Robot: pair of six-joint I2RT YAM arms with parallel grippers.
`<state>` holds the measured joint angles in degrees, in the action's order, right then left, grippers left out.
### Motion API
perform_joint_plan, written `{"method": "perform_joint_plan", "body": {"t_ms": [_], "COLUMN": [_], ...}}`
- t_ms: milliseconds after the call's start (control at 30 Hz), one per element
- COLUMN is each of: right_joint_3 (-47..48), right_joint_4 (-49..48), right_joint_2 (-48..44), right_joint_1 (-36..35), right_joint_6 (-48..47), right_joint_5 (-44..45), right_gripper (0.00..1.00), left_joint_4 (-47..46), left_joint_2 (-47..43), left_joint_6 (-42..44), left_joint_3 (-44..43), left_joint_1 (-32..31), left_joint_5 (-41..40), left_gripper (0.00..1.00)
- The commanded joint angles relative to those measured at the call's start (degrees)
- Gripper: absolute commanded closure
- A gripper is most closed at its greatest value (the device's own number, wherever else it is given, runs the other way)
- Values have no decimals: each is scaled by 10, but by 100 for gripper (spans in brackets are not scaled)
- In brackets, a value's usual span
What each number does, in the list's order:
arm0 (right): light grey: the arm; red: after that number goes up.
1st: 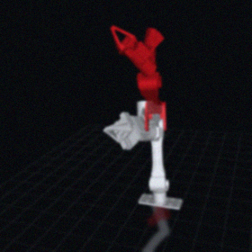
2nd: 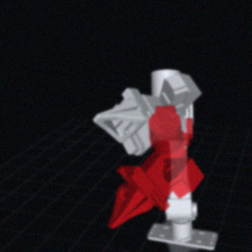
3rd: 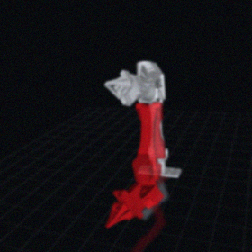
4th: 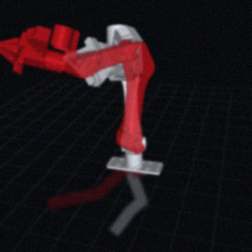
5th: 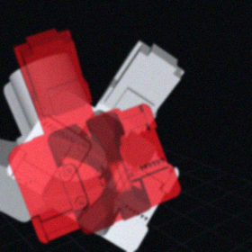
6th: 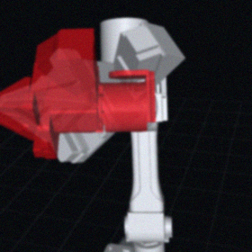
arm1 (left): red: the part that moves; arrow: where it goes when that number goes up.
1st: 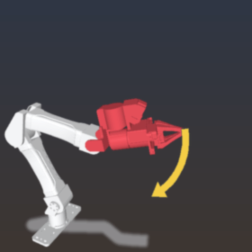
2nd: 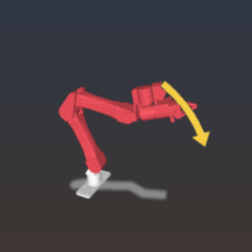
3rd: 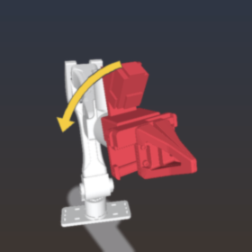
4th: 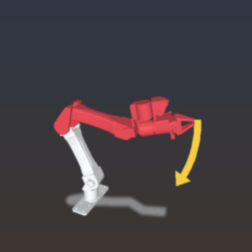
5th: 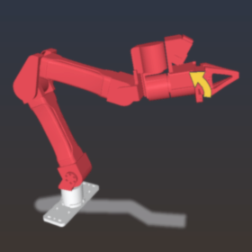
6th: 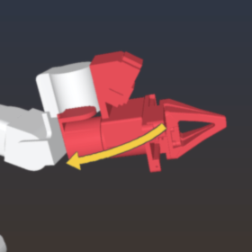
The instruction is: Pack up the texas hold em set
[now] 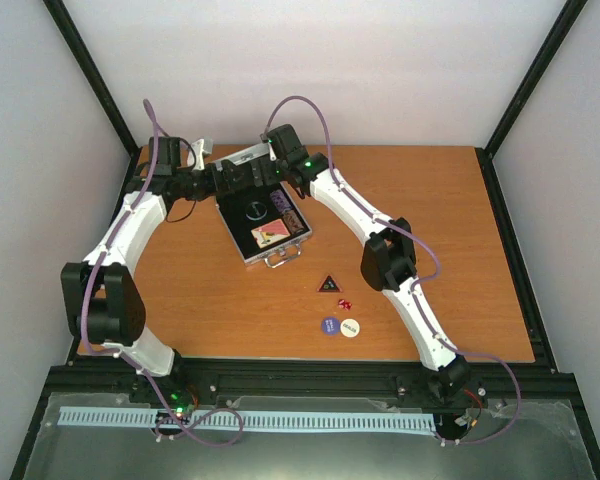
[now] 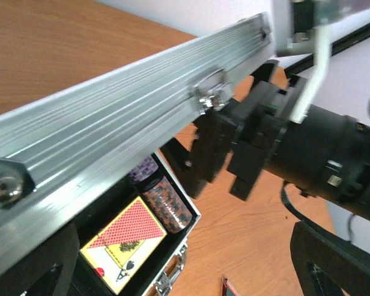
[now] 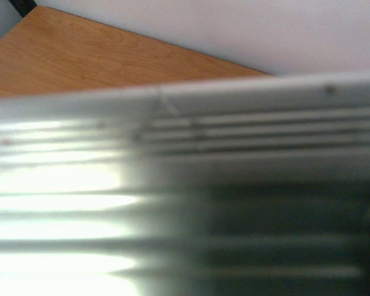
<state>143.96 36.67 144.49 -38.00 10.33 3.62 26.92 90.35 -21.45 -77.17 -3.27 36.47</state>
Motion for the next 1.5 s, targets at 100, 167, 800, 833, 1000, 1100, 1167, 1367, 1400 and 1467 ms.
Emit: {"method": "perform_joint_plan", "body": {"t_ms": [100, 167, 800, 833, 1000, 1100, 1167, 1367, 1400, 1467], "right_joint_3": [-20, -43, -293, -286, -255, -247, -240, -259, -264, -276], "right_joint_4": [21, 42, 155, 163, 175, 175, 181, 188, 189, 189], "right_joint_2": [-35, -52, -149, -139, -104, -92, -84, -76, -76, -76], "right_joint_1": [6, 6, 10, 10, 10, 10, 10, 9, 9, 9], "right_joint_6": [-8, -3, 63, 65, 62, 63, 65, 66, 66, 66], "right_joint_5": [-42, -45, -45, -48, -49, -32, -12, 22, 23, 23], "right_gripper": [0, 0, 0, 0, 0, 0, 0, 0, 0, 0], "left_joint_4": [-35, -28, -2, 0, 1, 4, 4, 22, 25, 30], "left_joint_2": [40, 45, 25, 24, 24, 24, 23, 18, 18, 14], "left_joint_6": [-1, 4, 18, 19, 17, 17, 18, 23, 24, 24], "left_joint_3": [-42, -50, -53, -53, -57, -57, -56, -57, -57, -60], "left_joint_1": [-1, -1, -2, -1, -1, -1, -1, -1, -1, -1], "left_joint_5": [-24, -28, -43, -43, -39, -38, -38, -41, -41, -39], "left_gripper": [4, 3, 3, 3, 3, 3, 3, 3, 3, 3]}}
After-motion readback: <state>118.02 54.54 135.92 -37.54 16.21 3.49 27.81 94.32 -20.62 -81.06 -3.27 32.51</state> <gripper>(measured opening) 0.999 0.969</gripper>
